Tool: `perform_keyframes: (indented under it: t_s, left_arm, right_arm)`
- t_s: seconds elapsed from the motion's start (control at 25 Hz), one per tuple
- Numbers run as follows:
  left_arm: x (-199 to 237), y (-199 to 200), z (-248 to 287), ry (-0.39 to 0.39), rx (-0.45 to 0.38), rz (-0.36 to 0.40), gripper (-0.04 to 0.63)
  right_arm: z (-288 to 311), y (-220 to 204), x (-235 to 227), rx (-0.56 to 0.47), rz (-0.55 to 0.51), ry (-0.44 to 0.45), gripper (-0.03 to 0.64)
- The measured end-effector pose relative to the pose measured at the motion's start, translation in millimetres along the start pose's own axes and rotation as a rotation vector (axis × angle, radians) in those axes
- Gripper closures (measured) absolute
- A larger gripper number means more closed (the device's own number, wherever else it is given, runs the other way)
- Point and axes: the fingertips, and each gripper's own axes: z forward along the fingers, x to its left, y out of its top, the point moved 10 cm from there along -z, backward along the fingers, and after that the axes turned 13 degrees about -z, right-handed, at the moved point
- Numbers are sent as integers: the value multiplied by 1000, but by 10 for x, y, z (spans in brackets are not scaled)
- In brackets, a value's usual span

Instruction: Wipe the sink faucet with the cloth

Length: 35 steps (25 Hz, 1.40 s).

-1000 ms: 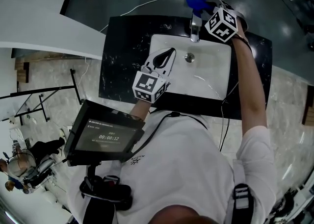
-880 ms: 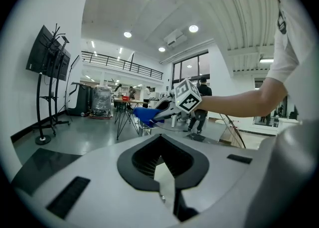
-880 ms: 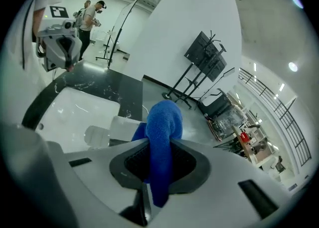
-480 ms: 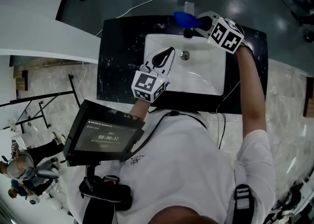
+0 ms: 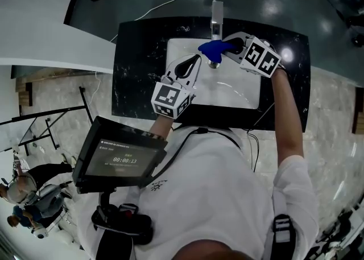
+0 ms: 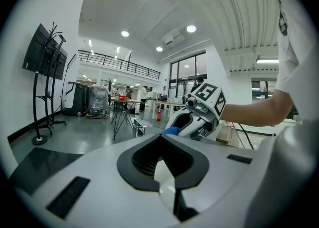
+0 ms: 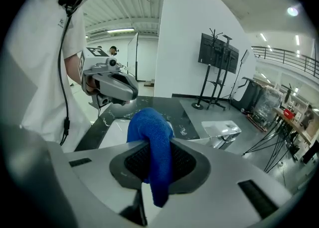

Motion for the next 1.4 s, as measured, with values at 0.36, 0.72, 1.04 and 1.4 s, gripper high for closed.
perform_keyframes:
  t_s: [0.36,0.72,1.04,1.4]
  left_arm:
    - [18,7,-15,14,-3,-4,594]
    - [29,16,-35,22,-8,-3,594]
    - [3,34,7,10,-12,-4,594]
    - [10,54,15,0,-14,0,594]
  right_arm:
    - [156,-257,-306,102,113,-68,545]
    - [237,-424,-659,112,250,-217,545]
    - [47,-618,-765,116,338,-377,545]
    - [-474,-641,-515,77,286,-415,545]
